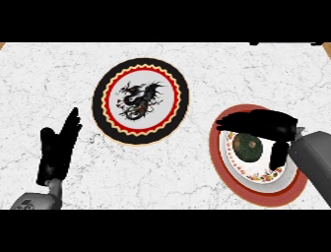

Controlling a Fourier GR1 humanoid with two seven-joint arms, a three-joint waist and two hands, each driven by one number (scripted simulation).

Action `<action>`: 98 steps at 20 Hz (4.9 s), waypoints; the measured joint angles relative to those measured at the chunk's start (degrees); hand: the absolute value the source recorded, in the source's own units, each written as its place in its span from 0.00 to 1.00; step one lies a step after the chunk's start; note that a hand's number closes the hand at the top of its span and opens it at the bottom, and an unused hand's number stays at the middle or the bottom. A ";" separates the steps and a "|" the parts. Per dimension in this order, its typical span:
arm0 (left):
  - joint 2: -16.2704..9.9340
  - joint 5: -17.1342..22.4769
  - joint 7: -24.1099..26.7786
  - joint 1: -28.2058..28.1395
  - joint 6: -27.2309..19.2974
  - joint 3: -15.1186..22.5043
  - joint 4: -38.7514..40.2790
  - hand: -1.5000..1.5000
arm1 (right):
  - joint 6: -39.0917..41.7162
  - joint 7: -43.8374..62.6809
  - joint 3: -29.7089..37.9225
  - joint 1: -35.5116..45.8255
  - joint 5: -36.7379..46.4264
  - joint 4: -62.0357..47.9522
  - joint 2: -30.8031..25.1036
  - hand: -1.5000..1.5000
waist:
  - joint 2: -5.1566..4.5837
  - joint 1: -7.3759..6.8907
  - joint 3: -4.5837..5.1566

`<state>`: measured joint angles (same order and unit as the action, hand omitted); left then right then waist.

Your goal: Pick the squash from the plate and place it in the plate

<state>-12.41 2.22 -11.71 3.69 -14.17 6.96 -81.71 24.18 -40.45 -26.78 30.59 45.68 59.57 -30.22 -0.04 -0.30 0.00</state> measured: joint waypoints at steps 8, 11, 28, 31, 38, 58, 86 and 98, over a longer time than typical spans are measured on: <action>0.77 -0.94 -0.24 -0.93 1.32 -0.93 -1.16 0.50 | -4.35 -4.84 1.81 0.65 3.11 -1.50 1.46 1.00 | 0.10 -0.11 0.03; 1.46 -1.51 0.45 -1.49 1.49 -1.37 -1.02 0.50 | -5.89 -6.11 3.40 1.59 4.45 -3.07 2.50 1.00 | 0.07 -0.09 0.03; 1.84 -2.12 -0.42 0.11 2.83 0.51 -0.57 0.50 | -26.68 62.05 18.02 15.87 8.65 -7.17 28.67 1.00 | 0.60 -4.23 0.53; 2.12 -2.29 -0.56 0.69 3.24 1.22 -0.44 0.50 | -32.59 73.08 17.63 21.14 12.69 -6.55 29.47 1.00 | 0.72 -5.29 0.60; 3.00 -2.96 -0.88 2.11 3.45 2.58 -0.08 0.50 | -39.89 98.74 14.09 31.96 23.36 -9.28 29.97 1.00 | 0.13 -7.32 0.59; 3.47 -3.10 -1.71 5.01 3.72 2.09 1.22 0.50 | -41.89 110.73 10.86 35.83 21.22 -21.84 29.46 1.00 | -1.09 -7.37 0.14; 3.78 -3.57 -0.61 2.83 2.30 0.15 2.06 0.50 | -82.89 100.53 -2.14 24.09 -4.85 -9.30 29.87 0.00 | -0.18 -3.44 -0.02; 3.00 -3.48 -1.01 1.72 2.77 -1.35 0.19 0.50 | -97.41 105.14 -17.72 21.84 -7.54 -8.40 29.96 0.00 | -0.25 -2.45 0.01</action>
<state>-9.41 -1.26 -12.72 5.41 -11.40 5.62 -81.51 -73.23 64.69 -44.49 52.44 38.14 51.17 -0.27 -0.29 -2.74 0.01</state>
